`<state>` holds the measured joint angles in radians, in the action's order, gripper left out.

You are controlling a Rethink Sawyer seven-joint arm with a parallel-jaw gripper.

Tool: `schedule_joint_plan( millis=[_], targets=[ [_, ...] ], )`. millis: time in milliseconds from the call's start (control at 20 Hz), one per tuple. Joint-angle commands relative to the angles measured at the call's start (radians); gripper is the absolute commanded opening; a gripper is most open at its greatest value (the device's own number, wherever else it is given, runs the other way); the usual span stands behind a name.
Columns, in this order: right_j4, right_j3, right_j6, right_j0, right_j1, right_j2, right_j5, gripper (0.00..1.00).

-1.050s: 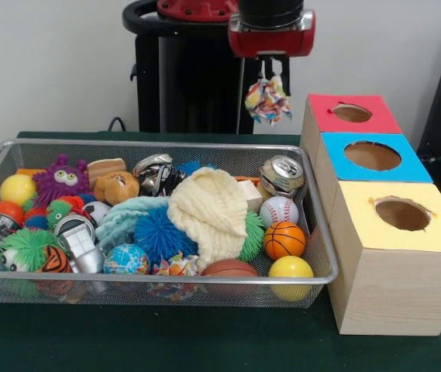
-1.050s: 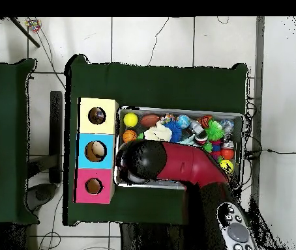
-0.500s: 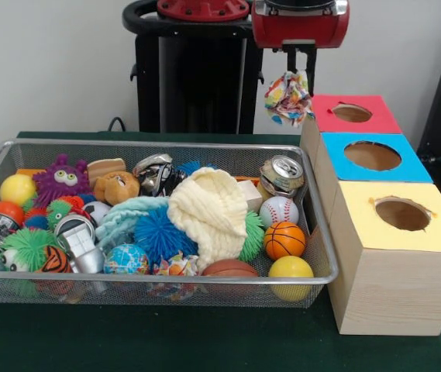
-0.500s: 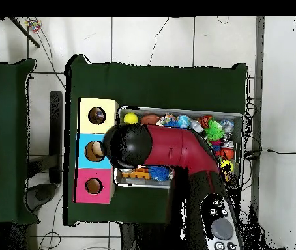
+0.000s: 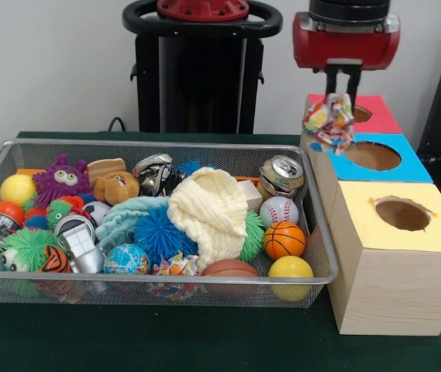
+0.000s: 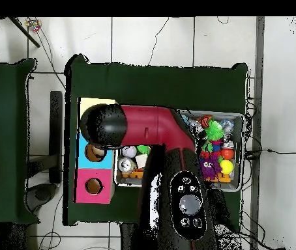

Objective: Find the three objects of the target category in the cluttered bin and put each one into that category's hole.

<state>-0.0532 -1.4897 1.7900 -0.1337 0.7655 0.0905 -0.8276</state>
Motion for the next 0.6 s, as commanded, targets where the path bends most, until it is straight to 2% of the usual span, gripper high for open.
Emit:
schedule_joint_plan(
  millis=[50,250,600],
  targets=[
    [-0.003,0.203,0.304,0.083,-0.154,-0.051,-0.01,0.0],
    [0.012,0.273,0.34,0.139,-0.216,-0.091,-0.014,0.0],
    [0.031,0.306,0.364,0.187,-0.276,-0.139,0.023,0.0]
  ],
)
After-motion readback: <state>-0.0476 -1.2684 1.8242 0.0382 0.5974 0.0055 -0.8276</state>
